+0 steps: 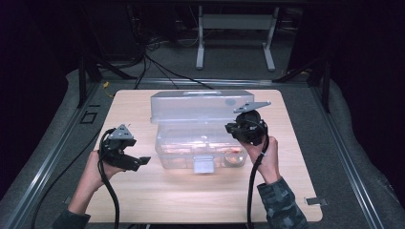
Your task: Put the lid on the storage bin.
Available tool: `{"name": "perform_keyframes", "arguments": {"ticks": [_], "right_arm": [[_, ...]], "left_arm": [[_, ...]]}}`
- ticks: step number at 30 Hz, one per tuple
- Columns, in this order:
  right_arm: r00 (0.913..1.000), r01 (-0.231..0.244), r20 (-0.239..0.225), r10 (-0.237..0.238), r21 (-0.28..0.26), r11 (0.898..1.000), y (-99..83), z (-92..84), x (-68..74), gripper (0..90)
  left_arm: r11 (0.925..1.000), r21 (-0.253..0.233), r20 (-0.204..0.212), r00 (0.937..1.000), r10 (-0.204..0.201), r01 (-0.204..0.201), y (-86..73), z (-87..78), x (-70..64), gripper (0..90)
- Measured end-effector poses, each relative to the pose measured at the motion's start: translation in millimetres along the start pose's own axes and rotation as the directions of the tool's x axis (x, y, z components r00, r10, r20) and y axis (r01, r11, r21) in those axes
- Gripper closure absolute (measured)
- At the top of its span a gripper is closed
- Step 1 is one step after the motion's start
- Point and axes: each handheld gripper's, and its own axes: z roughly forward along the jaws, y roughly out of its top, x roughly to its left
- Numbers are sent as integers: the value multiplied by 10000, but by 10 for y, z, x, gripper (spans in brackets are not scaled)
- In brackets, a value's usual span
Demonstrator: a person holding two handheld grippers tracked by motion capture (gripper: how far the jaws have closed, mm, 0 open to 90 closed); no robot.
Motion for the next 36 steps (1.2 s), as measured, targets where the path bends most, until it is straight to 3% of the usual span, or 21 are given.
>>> {"name": "perform_keyframes", "arguments": {"ticks": [8,17,19,20,21,22,23,30,34,36], "right_arm": [[9999,-153,-11,153,1,9999,-152,-96,45,836],[9992,-401,-66,402,142,9991,-355,-122,78,840],[9964,-522,-659,531,150,9985,-398,-115,81,843],[9969,-413,-660,422,145,9990,-429,-126,112,833],[9993,-279,-250,285,238,9993,-449,-133,145,829],[9995,-252,-189,258,324,9992,-466,-134,160,829],[9992,-227,-321,240,402,9989,-494,-134,165,827],[9992,-390,-61,396,765,9963,-772,-183,137,795],[9959,-879,295,855,938,9917,-1008,-242,3,706],[9922,-1157,589,1103,982,9884,-1152,-265,-89,593]], "left_arm": [[9985,325,63,9990,-446,443,-124,101,106,142],[9968,509,142,9979,-631,623,-177,189,149,134],[9962,558,167,9976,-677,666,-190,201,160,133],[9959,548,183,9972,-730,719,-199,206,163,133],[9957,565,166,9971,-744,734,-205,207,165,133],[9957,560,158,9970,-752,742,-213,210,170,132],[9952,541,151,9965,-821,811,-228,211,173,133],[9918,636,-24,9939,-1106,1105,-367,241,226,124],[9869,786,-179,9900,-1397,1407,-541,301,269,98],[9838,831,-295,9872,-1568,1588,-628,334,286,80]]}}
